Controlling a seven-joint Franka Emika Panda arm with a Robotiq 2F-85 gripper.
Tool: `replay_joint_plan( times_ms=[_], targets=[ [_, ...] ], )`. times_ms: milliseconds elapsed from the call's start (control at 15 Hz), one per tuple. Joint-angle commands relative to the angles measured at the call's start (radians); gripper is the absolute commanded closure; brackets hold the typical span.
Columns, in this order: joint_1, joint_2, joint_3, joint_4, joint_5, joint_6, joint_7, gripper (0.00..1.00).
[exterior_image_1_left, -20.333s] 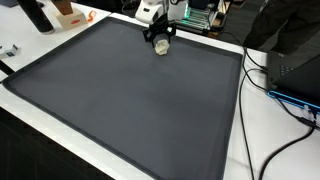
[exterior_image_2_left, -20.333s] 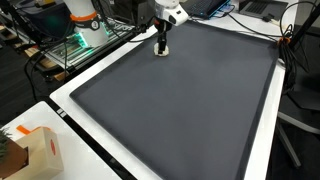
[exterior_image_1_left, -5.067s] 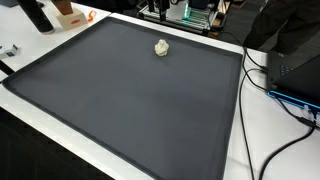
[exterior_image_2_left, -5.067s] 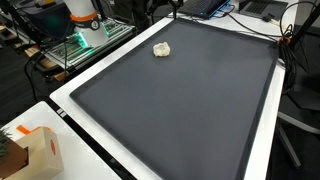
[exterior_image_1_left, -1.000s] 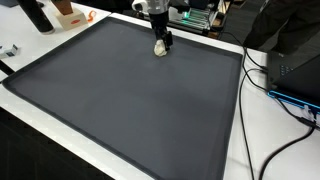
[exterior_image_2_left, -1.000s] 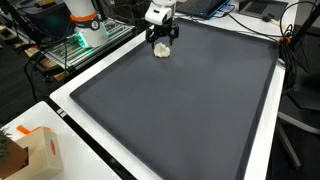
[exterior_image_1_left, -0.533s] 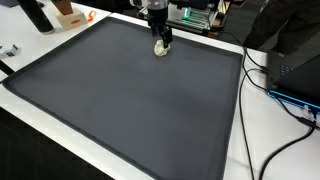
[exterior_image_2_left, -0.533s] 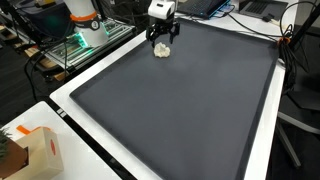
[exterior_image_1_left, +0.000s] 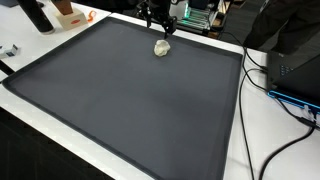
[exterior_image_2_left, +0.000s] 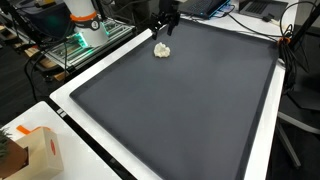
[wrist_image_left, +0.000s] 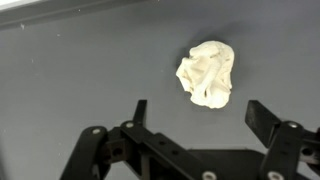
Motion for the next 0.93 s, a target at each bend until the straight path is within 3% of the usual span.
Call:
replay_joint_plan(
  times_ms=[0,867],
  targets=[
    [0.032,0.010,0.025,0.063,-0.081,-0.073,-0.085,0.00],
    [0.128,0.121,0.110,0.163,-0.201,-0.087,-0.455,0.00]
  ],
)
